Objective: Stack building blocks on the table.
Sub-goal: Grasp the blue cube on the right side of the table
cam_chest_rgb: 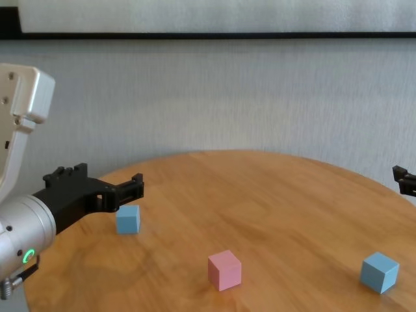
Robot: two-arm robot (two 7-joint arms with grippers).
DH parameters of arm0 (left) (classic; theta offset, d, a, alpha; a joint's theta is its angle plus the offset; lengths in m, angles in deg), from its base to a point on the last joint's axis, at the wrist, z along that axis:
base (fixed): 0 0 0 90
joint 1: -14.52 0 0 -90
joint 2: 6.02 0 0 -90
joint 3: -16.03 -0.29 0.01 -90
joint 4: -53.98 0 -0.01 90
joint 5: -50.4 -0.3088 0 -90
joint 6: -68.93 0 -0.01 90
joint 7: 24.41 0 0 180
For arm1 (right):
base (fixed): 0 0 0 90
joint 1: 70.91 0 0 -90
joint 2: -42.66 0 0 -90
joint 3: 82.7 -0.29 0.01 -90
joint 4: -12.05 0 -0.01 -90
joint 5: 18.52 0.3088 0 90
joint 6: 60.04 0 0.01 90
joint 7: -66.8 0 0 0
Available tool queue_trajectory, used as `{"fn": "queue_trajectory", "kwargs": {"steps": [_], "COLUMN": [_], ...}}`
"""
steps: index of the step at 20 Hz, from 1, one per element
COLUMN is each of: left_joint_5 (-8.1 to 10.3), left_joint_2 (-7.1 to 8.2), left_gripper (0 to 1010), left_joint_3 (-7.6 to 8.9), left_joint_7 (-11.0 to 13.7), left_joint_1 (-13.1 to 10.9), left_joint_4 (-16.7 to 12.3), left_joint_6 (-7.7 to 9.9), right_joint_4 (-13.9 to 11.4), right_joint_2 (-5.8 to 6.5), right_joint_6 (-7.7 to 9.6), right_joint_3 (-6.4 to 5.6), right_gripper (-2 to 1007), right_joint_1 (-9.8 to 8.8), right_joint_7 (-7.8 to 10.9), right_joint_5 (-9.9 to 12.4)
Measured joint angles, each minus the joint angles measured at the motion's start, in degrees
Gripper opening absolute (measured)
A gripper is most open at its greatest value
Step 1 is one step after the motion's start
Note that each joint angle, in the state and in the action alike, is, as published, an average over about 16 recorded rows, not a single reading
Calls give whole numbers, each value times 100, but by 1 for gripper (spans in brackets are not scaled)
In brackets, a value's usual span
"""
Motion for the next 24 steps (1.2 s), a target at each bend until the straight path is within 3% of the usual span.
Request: {"fn": "queue_trajectory", "kwargs": {"steps": [11, 24], "left_joint_5": [152, 519], "left_joint_2": [15, 28], "left_gripper": [1000, 1000], "left_joint_3": [-93, -342], "left_joint_7": [663, 1890], "left_joint_1": [154, 518], "left_joint_4": [174, 603], "left_joint_6": [-73, -239], "right_joint_4": [0, 0], "right_joint_2": [0, 0], "right_joint_6": [0, 0], "right_joint_3": [0, 0], "right_gripper": [1005, 1005], "right_joint_1": [0, 0], "right_joint_7": [0, 0], "right_joint_5": [0, 0]}}
